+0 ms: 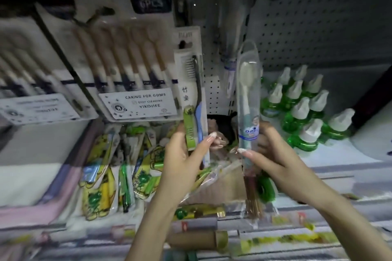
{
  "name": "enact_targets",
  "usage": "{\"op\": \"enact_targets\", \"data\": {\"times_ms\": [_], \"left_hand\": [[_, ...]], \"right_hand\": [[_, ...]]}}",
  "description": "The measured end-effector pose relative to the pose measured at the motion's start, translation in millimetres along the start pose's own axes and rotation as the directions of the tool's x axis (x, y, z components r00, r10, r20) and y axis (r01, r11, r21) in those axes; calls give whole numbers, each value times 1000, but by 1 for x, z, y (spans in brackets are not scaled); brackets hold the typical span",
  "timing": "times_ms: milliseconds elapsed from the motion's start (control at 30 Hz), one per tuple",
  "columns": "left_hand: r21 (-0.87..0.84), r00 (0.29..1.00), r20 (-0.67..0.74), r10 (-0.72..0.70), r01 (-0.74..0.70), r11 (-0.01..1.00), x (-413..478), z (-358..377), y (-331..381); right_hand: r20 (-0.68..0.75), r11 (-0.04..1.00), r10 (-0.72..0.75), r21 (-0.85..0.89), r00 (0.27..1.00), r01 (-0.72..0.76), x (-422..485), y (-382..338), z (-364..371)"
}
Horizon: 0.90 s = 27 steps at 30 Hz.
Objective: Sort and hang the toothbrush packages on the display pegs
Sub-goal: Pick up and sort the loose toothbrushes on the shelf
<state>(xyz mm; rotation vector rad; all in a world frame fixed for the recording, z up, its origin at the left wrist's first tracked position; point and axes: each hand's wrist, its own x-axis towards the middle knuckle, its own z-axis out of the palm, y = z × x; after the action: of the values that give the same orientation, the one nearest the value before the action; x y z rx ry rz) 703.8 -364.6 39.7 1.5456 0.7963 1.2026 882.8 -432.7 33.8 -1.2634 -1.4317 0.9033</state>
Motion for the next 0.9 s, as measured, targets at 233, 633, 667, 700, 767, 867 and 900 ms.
{"op": "enact_targets", "data": {"times_ms": [233, 633, 667, 700, 767, 867, 900], "left_hand": [[-37, 996, -68, 61, -63, 997, -4, -11, 11], [-72, 996, -18, 89, -90, 993, 18, -15, 28], [-62, 997, -8, 79, -79, 995, 18, -14, 27], [-61, 998, 1, 64, -64, 996, 18, -12, 27], [-76, 999, 6, 41, -41, 996, 16, -9, 25], [-104, 1000, 16, 27, -25, 994, 14, -6, 25], [-117, 1000, 23, 16, -13, 993, 14, -6, 26]], "right_hand": [[-116, 994, -97, -69, 988, 90, 9, -8, 9], [-270, 980, -161, 70, 949, 186, 2, -26, 10], [-279, 981, -161, 61, 947, 185, 1, -26, 9], [-288, 981, -161, 57, 944, 185, 0, -28, 9], [-302, 980, -162, 58, 940, 188, -2, -29, 7], [-307, 979, -169, 55, 936, 195, -4, -32, 4], [-311, 979, -171, 54, 935, 197, -5, -32, 3]]}}
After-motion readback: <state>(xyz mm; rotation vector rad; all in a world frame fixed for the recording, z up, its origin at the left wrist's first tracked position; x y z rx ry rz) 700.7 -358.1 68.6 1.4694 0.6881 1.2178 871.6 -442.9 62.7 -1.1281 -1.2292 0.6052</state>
